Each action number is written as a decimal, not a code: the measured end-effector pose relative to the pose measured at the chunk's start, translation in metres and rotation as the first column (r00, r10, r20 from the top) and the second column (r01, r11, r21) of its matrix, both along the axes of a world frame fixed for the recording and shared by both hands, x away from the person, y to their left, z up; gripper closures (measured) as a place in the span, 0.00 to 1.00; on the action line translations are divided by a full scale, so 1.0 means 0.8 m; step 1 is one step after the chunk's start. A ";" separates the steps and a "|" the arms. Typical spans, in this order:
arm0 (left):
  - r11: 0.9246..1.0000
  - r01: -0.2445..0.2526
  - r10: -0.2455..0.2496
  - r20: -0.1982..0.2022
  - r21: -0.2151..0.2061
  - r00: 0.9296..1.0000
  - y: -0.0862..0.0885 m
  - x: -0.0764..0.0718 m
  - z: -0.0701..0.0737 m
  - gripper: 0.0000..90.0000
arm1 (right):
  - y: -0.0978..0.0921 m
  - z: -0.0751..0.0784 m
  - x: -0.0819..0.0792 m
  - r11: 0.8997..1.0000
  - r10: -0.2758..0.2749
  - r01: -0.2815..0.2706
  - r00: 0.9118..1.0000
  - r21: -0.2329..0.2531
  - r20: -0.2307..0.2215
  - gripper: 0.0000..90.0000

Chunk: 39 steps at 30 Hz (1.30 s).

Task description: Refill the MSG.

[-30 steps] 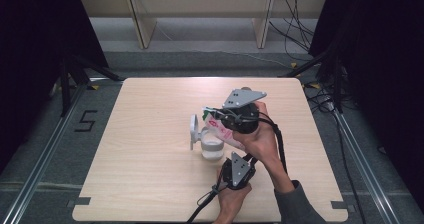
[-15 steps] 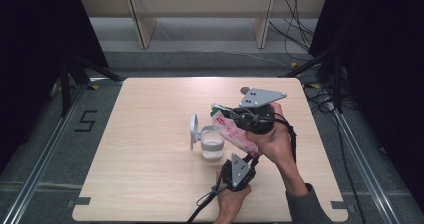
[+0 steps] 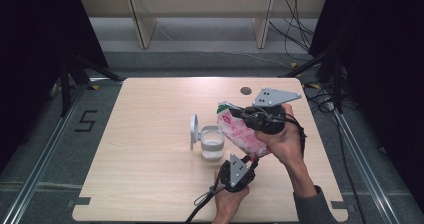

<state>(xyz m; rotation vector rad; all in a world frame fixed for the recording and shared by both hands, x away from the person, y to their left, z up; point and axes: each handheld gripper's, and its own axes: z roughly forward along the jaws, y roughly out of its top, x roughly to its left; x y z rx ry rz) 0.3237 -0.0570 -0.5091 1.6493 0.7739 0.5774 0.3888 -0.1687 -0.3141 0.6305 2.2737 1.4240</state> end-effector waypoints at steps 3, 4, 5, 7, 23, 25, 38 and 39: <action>1.000 -0.005 0.005 -0.009 0.003 1.000 0.002 -0.002 0.000 0.77 | -0.005 -0.001 0.002 1.000 -0.004 0.004 1.000 -0.001 0.020 1.00; 1.000 0.000 0.000 -0.011 0.002 1.000 0.003 -0.002 0.000 0.76 | -0.006 -0.001 0.001 1.000 -0.017 0.017 1.000 -0.005 0.011 1.00; 1.000 -0.001 0.001 -0.007 -0.005 1.000 0.003 -0.002 0.000 0.75 | -0.007 -0.001 0.000 1.000 -0.012 0.012 1.000 -0.002 0.001 1.00; 1.000 0.007 -0.007 -0.018 0.004 1.000 0.004 -0.002 0.001 0.71 | -0.010 -0.003 0.001 1.000 -0.017 0.017 1.000 0.020 0.001 1.00; 0.999 0.032 -0.031 -0.085 0.006 0.996 0.029 -0.007 0.002 0.60 | -0.037 -0.018 0.008 0.996 -0.029 0.032 0.999 0.086 -0.032 1.00; 1.000 0.019 -0.018 -0.081 0.016 0.997 0.034 -0.009 0.003 0.60 | -0.039 -0.019 0.008 0.995 -0.022 0.026 0.999 0.100 -0.041 1.00; 0.999 0.050 -0.050 -0.008 -0.018 0.999 0.068 -0.035 0.034 0.61 | -0.045 -0.045 0.023 0.996 -0.076 0.080 0.994 0.050 -0.081 1.00; 0.999 0.054 -0.054 -0.002 -0.004 0.999 0.071 -0.035 0.035 0.60 | -0.048 -0.049 0.025 0.996 -0.073 0.076 0.995 0.040 -0.072 1.00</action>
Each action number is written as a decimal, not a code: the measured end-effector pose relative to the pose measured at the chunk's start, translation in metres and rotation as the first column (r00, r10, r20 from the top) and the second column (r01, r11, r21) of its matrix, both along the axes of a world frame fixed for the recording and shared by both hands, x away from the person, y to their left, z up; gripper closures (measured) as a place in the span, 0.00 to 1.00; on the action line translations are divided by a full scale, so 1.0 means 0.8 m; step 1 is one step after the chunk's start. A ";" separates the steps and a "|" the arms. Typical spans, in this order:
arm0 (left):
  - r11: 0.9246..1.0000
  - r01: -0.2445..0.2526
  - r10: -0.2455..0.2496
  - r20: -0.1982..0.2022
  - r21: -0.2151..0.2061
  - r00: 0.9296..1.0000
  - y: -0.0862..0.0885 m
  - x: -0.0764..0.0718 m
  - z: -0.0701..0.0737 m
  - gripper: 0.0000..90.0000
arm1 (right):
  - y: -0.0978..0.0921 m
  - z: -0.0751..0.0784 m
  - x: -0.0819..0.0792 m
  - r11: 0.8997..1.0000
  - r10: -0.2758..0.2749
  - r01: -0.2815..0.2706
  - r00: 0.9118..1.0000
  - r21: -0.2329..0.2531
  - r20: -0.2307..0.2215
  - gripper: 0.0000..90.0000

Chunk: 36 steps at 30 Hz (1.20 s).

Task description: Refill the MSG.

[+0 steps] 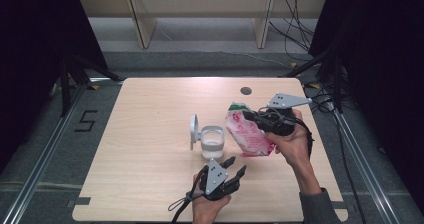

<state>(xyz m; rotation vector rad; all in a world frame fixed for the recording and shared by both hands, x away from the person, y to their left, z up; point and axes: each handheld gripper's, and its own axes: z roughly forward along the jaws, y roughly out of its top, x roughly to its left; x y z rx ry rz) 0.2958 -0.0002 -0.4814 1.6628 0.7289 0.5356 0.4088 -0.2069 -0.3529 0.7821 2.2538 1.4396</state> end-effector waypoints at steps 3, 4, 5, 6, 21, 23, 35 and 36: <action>0.999 -0.035 0.034 -0.031 -0.035 0.999 0.007 -0.003 -0.004 0.60 | -0.003 -0.007 -0.001 1.000 -0.021 0.021 0.999 0.005 -0.029 1.00; 1.000 -0.017 0.017 -0.007 -0.018 1.000 0.010 -0.002 -0.005 0.60 | -0.004 -0.008 -0.002 1.000 -0.029 0.029 0.999 -0.001 -0.033 1.00; 1.000 -0.020 0.020 -0.009 -0.014 1.000 0.011 -0.002 -0.007 0.59 | -0.005 -0.010 -0.004 1.000 -0.029 0.029 0.999 -0.002 -0.039 1.00; 1.000 -0.028 0.027 -0.025 -0.005 0.999 0.013 -0.003 -0.007 0.59 | -0.005 -0.013 -0.005 1.000 -0.031 0.031 0.998 0.003 -0.048 1.00; 0.997 -0.074 0.074 -0.007 0.034 0.997 0.033 0.001 -0.016 0.57 | -0.042 -0.023 -0.025 0.997 -0.082 0.081 0.995 -0.005 -0.057 1.00; 0.996 -0.084 0.084 -0.002 0.031 0.996 0.034 0.002 -0.019 0.57 | -0.046 -0.024 -0.027 0.996 -0.084 0.084 0.995 0.000 -0.048 1.00; 0.995 -0.100 0.100 -0.013 0.027 0.995 0.042 0.003 -0.023 0.54 | -0.069 -0.038 -0.038 0.983 -0.163 0.160 0.986 -0.086 -0.027 1.00; 0.994 -0.107 0.107 -0.018 0.016 0.994 0.043 0.004 -0.024 0.54 | -0.071 -0.040 -0.038 0.982 -0.167 0.164 0.985 -0.089 -0.036 1.00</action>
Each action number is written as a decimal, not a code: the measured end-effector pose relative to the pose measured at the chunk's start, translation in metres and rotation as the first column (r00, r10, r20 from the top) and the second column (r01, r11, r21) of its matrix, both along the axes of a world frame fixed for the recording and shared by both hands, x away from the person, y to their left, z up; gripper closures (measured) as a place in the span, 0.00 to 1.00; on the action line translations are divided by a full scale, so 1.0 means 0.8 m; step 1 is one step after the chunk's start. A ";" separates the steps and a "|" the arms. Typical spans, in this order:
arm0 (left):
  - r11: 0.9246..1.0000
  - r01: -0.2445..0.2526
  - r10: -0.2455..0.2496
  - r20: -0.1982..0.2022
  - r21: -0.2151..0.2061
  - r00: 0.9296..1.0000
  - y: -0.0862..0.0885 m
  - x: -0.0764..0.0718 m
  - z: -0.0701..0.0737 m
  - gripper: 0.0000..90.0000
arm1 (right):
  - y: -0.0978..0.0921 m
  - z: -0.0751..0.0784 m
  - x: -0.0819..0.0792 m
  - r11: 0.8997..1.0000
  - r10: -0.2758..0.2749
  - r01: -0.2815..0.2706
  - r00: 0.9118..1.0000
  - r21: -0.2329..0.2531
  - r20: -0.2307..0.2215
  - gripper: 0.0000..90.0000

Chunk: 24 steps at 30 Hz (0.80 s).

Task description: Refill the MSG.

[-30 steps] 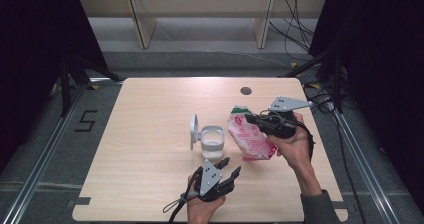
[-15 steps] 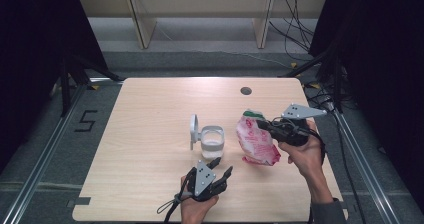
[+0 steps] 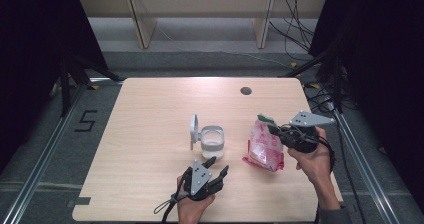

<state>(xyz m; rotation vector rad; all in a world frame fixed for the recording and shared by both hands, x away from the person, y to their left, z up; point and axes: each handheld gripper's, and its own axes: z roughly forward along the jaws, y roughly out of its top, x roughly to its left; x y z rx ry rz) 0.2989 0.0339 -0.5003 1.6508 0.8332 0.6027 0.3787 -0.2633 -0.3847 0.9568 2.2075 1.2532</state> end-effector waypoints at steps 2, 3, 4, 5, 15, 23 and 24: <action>1.000 0.005 -0.005 0.001 0.022 1.000 0.003 0.002 -0.001 0.53 | -0.002 -0.006 0.000 1.000 -0.019 0.019 1.000 0.005 -0.010 1.00; 1.000 -0.006 0.006 -0.016 0.003 1.000 0.003 0.001 -0.002 0.53 | -0.003 -0.007 0.000 1.000 -0.018 0.018 1.000 -0.002 -0.012 1.00; 1.000 -0.006 0.007 -0.008 0.011 1.000 0.004 0.001 -0.001 0.53 | -0.005 -0.008 0.002 1.000 -0.013 0.013 1.000 -0.019 -0.004 1.00; 0.999 -0.002 0.002 0.007 0.032 1.000 0.006 0.002 0.000 0.53 | -0.004 -0.010 0.001 0.999 -0.032 0.032 0.999 -0.014 -0.008 1.00; 0.999 0.016 -0.015 -0.030 0.036 0.999 0.011 0.004 -0.002 0.47 | -0.009 -0.024 0.004 0.993 -0.073 0.071 0.997 -0.089 -0.010 1.00; 0.999 0.005 -0.004 -0.025 0.033 1.000 0.016 0.005 -0.003 0.46 | -0.017 -0.041 0.012 0.983 -0.101 0.097 0.995 -0.156 -0.018 1.00; 0.999 0.010 -0.009 -0.024 0.047 1.000 0.018 0.006 -0.001 0.46 | -0.018 -0.043 0.012 0.983 -0.108 0.104 0.994 -0.151 -0.018 1.00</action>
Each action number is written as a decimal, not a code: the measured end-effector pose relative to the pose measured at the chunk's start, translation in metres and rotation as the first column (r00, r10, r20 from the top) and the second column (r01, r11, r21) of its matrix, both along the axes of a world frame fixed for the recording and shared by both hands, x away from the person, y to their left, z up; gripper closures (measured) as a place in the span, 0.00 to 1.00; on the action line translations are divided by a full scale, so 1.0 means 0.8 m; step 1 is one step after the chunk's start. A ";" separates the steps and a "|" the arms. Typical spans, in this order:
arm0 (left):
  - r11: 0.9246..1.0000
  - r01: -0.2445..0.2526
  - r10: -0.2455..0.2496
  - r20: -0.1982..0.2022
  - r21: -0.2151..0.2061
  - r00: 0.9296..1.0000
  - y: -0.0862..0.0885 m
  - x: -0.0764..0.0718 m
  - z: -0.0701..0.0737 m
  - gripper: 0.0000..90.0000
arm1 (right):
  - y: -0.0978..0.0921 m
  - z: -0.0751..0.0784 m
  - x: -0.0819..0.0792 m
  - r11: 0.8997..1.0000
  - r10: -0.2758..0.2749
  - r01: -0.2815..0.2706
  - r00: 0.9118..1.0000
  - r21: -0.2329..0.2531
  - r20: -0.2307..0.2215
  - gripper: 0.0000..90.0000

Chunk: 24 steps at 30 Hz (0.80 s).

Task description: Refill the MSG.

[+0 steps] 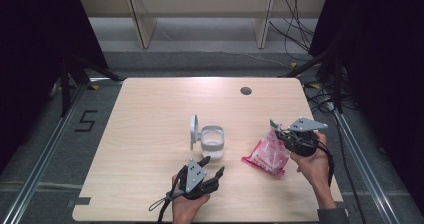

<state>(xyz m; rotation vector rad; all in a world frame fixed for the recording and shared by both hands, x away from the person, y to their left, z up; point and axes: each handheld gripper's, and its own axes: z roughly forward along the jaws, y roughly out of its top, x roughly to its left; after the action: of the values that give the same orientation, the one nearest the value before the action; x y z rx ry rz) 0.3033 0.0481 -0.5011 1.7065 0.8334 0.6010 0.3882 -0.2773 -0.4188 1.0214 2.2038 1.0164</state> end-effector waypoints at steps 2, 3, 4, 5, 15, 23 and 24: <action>1.000 -0.008 0.008 -0.005 -0.005 1.000 0.000 -0.001 0.000 0.46 | -0.001 -0.001 0.000 1.000 -0.003 0.003 1.000 0.001 0.003 1.00; 1.000 -0.009 0.009 -0.005 -0.005 1.000 0.001 -0.001 0.001 0.46 | -0.001 0.000 0.000 1.000 -0.003 0.003 1.000 -0.001 0.002 1.00; 1.000 -0.007 0.007 0.000 -0.008 1.000 0.001 0.000 0.000 0.46 | -0.001 0.000 0.000 1.000 -0.005 0.005 1.000 -0.007 0.003 1.00; 1.000 0.000 0.000 0.007 -0.001 1.000 0.002 0.000 0.001 0.46 | -0.001 -0.001 0.001 1.000 -0.003 0.003 1.000 -0.014 0.009 1.00; 1.000 -0.013 0.013 -0.002 0.008 1.000 0.009 0.000 0.003 0.47 | -0.006 -0.009 0.004 0.998 -0.065 0.065 0.998 -0.004 -0.002 0.96; 1.000 -0.020 0.020 0.006 0.005 1.000 0.022 0.001 0.007 0.50 | -0.014 -0.017 0.007 0.992 -0.121 0.122 0.992 0.031 -0.035 0.93; 1.000 -0.027 0.027 0.001 -0.005 1.000 0.022 0.000 0.008 0.50 | -0.016 -0.018 0.009 0.992 -0.120 0.120 0.993 0.024 -0.024 0.92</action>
<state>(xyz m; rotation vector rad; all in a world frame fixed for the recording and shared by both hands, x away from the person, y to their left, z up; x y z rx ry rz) 0.3034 0.0657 -0.4950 1.6919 0.8577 0.6179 0.3952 -0.2898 -0.4331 1.1671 2.1242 0.9853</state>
